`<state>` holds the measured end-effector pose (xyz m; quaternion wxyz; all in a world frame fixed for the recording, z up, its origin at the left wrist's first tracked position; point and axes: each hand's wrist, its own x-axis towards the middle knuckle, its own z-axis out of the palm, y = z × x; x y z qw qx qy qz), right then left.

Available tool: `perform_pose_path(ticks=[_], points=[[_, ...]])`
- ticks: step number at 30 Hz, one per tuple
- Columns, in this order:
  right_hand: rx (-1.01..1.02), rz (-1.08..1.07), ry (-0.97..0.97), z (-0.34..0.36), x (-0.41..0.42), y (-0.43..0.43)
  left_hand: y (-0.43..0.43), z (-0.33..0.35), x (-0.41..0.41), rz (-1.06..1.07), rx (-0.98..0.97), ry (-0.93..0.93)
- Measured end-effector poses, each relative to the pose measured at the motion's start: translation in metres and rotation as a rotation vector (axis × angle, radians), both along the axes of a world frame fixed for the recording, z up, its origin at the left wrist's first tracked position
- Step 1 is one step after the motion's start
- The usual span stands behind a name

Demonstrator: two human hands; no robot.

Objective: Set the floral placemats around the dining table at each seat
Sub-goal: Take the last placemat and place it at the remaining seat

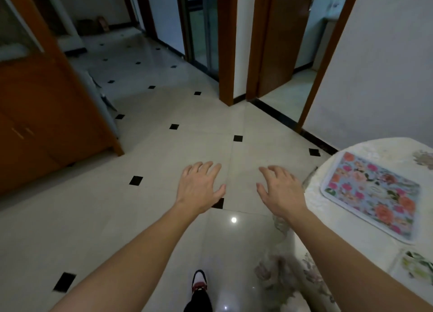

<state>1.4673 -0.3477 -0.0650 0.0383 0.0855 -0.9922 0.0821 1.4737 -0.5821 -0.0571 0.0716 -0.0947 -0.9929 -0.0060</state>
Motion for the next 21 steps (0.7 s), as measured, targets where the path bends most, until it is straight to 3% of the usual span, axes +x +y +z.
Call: perform_pose_path(ticks=[10, 21], points=[[0.053, -0.184, -0.064, 0.007, -0.114, -0.073, -0.041, -0.003, -0.157, -0.16, 0.101, -0.046], [0.084, -0.347, -0.07, 0.006, -0.186, -0.048, -0.022, -0.005, -0.259, -0.341, 0.087, -0.053]])
